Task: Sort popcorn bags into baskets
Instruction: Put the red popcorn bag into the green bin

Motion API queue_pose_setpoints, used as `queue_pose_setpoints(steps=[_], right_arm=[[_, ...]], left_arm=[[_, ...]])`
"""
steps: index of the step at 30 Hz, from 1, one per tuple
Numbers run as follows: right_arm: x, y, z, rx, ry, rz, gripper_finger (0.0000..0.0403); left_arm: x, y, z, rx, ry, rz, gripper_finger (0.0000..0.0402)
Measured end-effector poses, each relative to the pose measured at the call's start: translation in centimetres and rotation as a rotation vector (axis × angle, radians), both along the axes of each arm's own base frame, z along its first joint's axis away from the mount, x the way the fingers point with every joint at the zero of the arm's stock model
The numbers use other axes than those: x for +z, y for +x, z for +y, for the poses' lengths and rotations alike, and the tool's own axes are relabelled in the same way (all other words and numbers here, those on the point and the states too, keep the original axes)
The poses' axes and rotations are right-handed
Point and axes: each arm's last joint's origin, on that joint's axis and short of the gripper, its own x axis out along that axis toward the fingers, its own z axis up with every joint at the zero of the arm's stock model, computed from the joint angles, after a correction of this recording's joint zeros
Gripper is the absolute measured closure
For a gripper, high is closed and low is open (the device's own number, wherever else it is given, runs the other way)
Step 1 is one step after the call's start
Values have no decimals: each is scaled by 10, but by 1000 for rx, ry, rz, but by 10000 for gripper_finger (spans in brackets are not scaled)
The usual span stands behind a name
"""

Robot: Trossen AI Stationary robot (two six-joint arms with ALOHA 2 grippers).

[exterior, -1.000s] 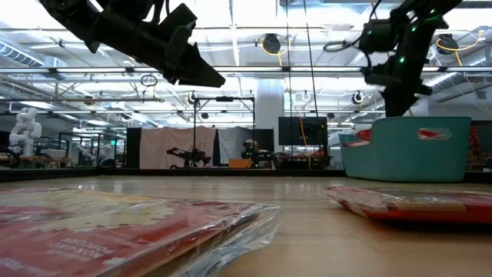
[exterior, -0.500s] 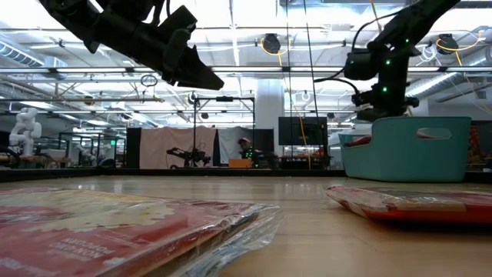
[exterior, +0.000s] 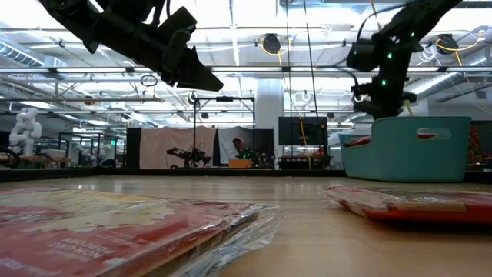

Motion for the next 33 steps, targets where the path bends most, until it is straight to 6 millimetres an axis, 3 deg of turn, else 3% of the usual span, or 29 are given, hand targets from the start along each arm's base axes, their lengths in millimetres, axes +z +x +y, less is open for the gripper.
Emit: queue_pose_setpoints(steps=[7, 13, 17, 21, 27, 33], right_arm=[[40, -5, 29, 56, -86, -210, 403], [53, 14, 72, 233, -49, -513, 403], [49, 37, 106, 369, -45, -611, 403], [41, 63, 136, 491, -163, -738, 403], [6, 86, 172, 683, -308, -887, 403], [-25, 95, 190, 796, -292, -839, 403]], left_arm=[[-10, -5, -5, 14, -73, 98, 261], [-23, -12, -27, -77, -189, 239, 261], [-31, -20, -54, -213, -264, 346, 261], [-32, -29, -87, -375, -294, 396, 246], [-32, -44, -128, -422, -360, 410, 170], [-42, -55, -154, -387, -318, 423, 114]])
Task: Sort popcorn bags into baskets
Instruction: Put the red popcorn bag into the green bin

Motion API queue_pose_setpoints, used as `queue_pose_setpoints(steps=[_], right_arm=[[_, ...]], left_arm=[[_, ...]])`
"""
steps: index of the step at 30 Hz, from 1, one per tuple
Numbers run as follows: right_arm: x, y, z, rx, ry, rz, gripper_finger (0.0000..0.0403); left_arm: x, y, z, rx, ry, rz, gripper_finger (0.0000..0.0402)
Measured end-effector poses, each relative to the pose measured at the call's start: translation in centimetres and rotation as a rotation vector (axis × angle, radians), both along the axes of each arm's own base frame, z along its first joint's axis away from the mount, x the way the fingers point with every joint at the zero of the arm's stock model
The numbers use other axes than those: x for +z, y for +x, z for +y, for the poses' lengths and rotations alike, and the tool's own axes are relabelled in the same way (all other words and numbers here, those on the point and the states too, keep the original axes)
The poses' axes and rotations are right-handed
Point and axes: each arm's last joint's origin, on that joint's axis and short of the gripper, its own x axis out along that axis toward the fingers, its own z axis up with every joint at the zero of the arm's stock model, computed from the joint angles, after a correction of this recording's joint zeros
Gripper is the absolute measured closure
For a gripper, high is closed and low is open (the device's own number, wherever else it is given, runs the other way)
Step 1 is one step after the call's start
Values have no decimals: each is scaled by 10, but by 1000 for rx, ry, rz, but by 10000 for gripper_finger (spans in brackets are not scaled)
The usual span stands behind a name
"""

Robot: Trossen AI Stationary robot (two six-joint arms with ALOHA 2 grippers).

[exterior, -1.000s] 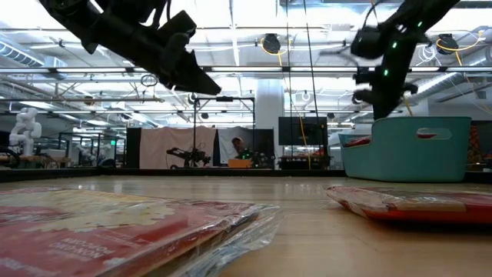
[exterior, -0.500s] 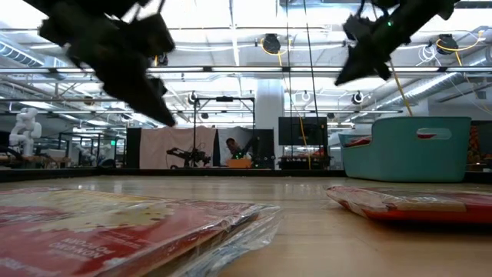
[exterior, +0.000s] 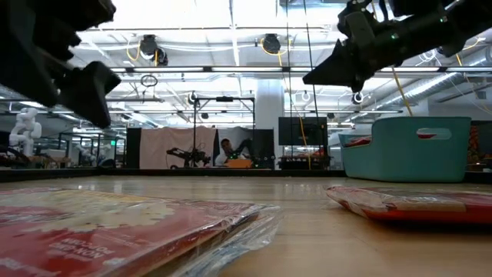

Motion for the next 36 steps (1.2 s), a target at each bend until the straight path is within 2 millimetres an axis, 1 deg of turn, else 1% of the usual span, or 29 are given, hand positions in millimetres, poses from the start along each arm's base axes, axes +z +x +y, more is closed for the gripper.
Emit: queue_pose_setpoints(steps=[4, 8, 15, 21, 24, 26, 28, 34, 36], right_arm=[[-10, 6, 10, 43, -10, 29, 403], [-16, 11, 20, 82, -10, 26, 403], [-26, 17, 34, 128, 14, 26, 403], [-34, 20, 45, 154, 38, 26, 403], [-36, 22, 49, 167, 40, 13, 403], [-38, 23, 49, 167, 40, 10, 403], [-39, 24, 49, 167, 41, 9, 403], [-40, 24, 49, 161, 59, 2, 403], [-40, 24, 49, 159, 65, 4, 403]], left_arm=[[-16, 5, -8, -5, 8, 21, 115], [-31, 12, -11, -21, -3, 48, 129], [-52, 15, -21, -98, -94, 145, 158], [-68, 19, -31, -145, -61, 99, 178], [-71, 20, -32, -148, -29, 82, 194], [-72, 21, -32, -153, -12, 78, 217], [-72, 21, -31, -166, 8, 74, 251], [-71, 22, -31, -181, 34, 43, 379], [-68, 22, -29, -170, 38, 37, 392]])
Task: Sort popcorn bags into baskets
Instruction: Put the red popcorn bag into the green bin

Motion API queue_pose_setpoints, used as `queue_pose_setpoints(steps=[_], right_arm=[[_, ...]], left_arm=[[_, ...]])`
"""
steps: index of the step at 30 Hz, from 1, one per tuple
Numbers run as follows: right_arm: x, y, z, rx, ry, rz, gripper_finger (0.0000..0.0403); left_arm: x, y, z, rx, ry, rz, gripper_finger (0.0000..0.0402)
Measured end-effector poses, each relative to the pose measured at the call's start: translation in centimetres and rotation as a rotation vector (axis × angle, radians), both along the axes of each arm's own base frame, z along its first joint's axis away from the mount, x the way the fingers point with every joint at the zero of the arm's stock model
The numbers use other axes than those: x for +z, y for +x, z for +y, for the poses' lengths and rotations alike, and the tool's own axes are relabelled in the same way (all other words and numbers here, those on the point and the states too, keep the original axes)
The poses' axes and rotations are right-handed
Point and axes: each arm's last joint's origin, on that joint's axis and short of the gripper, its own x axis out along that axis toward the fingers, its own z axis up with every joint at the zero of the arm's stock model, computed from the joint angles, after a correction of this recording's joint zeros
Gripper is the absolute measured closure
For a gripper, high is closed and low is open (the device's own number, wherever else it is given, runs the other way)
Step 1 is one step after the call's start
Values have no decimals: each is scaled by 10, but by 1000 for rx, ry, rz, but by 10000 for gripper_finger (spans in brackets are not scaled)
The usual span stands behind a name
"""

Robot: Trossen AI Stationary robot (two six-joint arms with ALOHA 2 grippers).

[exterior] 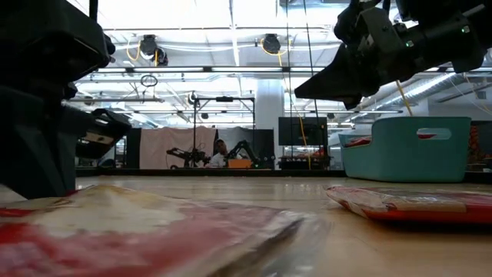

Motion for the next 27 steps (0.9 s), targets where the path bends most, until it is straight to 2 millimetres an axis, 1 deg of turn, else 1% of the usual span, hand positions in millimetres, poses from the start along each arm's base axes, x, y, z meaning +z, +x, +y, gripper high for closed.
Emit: queue_pose_setpoints(steps=[4, 9, 15, 19, 22, 27], right_arm=[[0, 0, 1, 5, 0, -1, 403], [0, 0, 1, 0, -1, -4, 403], [1, -1, -2, -124, -11, -26, 403], [4, 0, -2, -140, 2, -55, 403], [1, 2, -2, -160, 14, -68, 402], [-9, 9, 0, -161, 34, -90, 384]], left_arm=[[12, -2, 7, 19, 62, -52, 396], [44, 1, 21, 101, 181, -214, 398], [90, 4, 54, 327, 302, -417, 399], [115, 2, 77, 444, 344, -506, 400], [129, 2, 92, 507, 353, -565, 400], [143, 5, 112, 581, 375, -643, 400]])
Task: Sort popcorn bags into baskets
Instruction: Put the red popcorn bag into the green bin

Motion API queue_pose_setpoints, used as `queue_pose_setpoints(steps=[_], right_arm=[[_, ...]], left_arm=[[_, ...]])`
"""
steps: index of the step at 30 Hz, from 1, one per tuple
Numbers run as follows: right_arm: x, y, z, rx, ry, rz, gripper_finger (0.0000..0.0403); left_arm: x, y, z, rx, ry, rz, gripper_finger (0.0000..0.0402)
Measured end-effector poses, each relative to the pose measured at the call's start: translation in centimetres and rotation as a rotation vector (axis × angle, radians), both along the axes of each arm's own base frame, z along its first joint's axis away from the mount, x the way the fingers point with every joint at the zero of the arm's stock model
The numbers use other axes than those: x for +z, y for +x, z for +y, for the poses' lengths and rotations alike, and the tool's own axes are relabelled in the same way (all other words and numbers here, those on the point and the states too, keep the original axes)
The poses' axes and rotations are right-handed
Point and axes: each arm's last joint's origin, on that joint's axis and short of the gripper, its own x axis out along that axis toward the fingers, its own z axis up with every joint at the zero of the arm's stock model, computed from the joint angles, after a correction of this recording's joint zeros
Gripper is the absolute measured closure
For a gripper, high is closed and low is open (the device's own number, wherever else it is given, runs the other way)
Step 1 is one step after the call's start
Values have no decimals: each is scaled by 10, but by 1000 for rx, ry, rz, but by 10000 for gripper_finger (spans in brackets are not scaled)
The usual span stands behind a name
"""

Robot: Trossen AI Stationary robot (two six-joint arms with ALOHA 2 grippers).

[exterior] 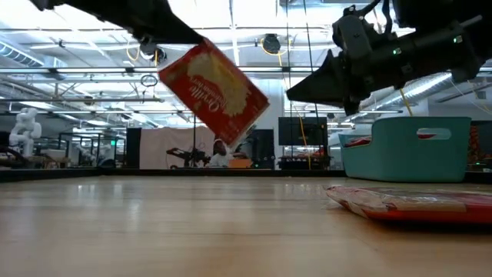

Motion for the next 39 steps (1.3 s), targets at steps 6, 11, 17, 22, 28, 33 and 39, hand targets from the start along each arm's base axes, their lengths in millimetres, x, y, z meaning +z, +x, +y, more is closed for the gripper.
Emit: queue_pose_setpoints(steps=[6, 11, 17, 22, 28, 33, 39], right_arm=[[-12, 18, 3, -7, 37, -90, 351], [-22, 46, 10, -3, 33, -73, 311], [-30, 70, 13, -12, 31, -65, 270], [-23, 82, 6, -12, 14, -99, 258], [-12, 87, -3, 9, -41, -180, 257], [3, 87, -4, 36, -152, -299, 267], [15, 85, -5, 20, -206, -387, 274]], left_arm=[[14, 7, 20, 34, 12, -127, 401], [24, 9, 33, 21, 7, -226, 401], [39, 9, 40, -22, 5, -365, 401], [42, 9, 40, -100, -26, -410, 401], [44, 9, 37, -158, -54, -437, 401], [43, 9, 35, -180, -68, -436, 401], [42, 9, 32, -194, -80, -427, 401]])
